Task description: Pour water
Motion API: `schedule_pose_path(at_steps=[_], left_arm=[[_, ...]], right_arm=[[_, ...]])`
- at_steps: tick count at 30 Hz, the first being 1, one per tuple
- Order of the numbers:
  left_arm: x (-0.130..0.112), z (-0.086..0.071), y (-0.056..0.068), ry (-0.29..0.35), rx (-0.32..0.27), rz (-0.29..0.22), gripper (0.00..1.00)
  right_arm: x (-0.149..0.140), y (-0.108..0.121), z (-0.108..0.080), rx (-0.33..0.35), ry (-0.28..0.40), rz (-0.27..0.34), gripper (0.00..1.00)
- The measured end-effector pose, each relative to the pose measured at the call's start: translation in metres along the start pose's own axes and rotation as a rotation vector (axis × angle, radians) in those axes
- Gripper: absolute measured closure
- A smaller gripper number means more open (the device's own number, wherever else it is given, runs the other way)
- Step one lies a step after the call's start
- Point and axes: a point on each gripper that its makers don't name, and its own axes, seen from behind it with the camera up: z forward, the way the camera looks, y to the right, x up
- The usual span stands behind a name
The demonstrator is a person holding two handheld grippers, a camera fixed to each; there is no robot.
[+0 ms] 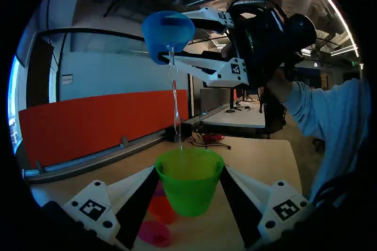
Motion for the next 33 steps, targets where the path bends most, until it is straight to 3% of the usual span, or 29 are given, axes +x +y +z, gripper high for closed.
schedule_pose_path(at_steps=[20, 33], left_arm=[[0.0015, -0.0003, 0.0011, 0.007, -0.001, -0.007, 0.13], [0.0013, -0.0004, -0.0003, 0.008, 0.000, -0.013, 0.13]], right_arm=[[0.0061, 0.0038, 0.0056, 0.003, -0.001, -0.105, 0.12], [0.0086, 0.0029, 0.0086, 0.007, -0.001, -0.213, 0.12]])
